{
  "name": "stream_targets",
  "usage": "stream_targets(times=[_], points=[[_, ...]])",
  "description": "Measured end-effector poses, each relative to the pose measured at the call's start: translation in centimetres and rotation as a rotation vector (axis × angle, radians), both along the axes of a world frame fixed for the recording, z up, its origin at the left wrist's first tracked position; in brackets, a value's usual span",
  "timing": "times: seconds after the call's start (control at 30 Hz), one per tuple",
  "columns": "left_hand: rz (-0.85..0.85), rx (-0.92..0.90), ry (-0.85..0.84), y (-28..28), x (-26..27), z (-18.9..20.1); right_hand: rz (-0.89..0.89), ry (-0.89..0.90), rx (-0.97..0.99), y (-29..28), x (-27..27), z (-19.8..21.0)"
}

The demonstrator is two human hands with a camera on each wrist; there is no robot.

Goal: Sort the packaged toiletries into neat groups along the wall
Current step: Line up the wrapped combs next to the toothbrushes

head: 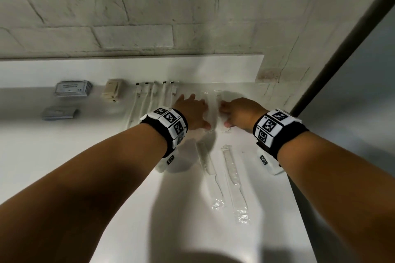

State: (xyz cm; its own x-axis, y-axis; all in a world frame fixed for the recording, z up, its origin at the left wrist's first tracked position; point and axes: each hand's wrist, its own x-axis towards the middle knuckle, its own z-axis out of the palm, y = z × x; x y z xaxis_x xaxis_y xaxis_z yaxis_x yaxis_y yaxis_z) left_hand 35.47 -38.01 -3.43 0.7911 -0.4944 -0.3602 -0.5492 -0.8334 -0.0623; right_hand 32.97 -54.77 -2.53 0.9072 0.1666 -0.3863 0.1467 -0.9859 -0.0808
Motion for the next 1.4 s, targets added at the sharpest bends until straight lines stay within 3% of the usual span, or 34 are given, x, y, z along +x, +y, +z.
stream_targets(times=[0.3, 0.47, 0.6, 0.73, 0.87, 1.1, 1.2, 1.3, 1.4], points=[[0.022, -0.015, 0.002, 0.0, 0.3, 0.0, -0.016, -0.015, 0.038, 0.4, -0.3, 0.1], [0.056, -0.066, -0.016, 0.3, -0.2, 0.3, -0.114, -0.111, 0.094, 0.8, -3.4, 3.0], [0.044, -0.08, -0.033, 0.2, -1.1, 1.0, -0.035, 0.188, -0.138, 3.0, -8.3, 4.8], [0.057, -0.087, -0.016, -0.1, -1.7, 1.4, 0.069, 0.244, -0.272, 5.1, -9.9, 3.4], [0.064, -0.086, -0.015, -0.1, -2.0, 1.3, -0.071, 0.203, -0.164, 5.3, -10.4, 2.9], [0.101, -0.131, 0.0, 0.3, -3.7, 0.9, -0.168, 0.085, -0.048, 5.4, -12.2, 2.7], [0.101, -0.137, 0.011, 0.1, -3.6, 1.2, -0.249, 0.062, 0.064, 3.1, -9.9, 3.5], [0.118, -0.165, 0.018, 0.0, -3.7, 1.3, -0.447, 0.137, 0.247, 0.5, -7.6, 3.3], [0.069, -0.176, -0.007, -0.5, -3.7, 1.2, -0.462, 0.028, 0.191, -1.8, -6.8, 2.4]])
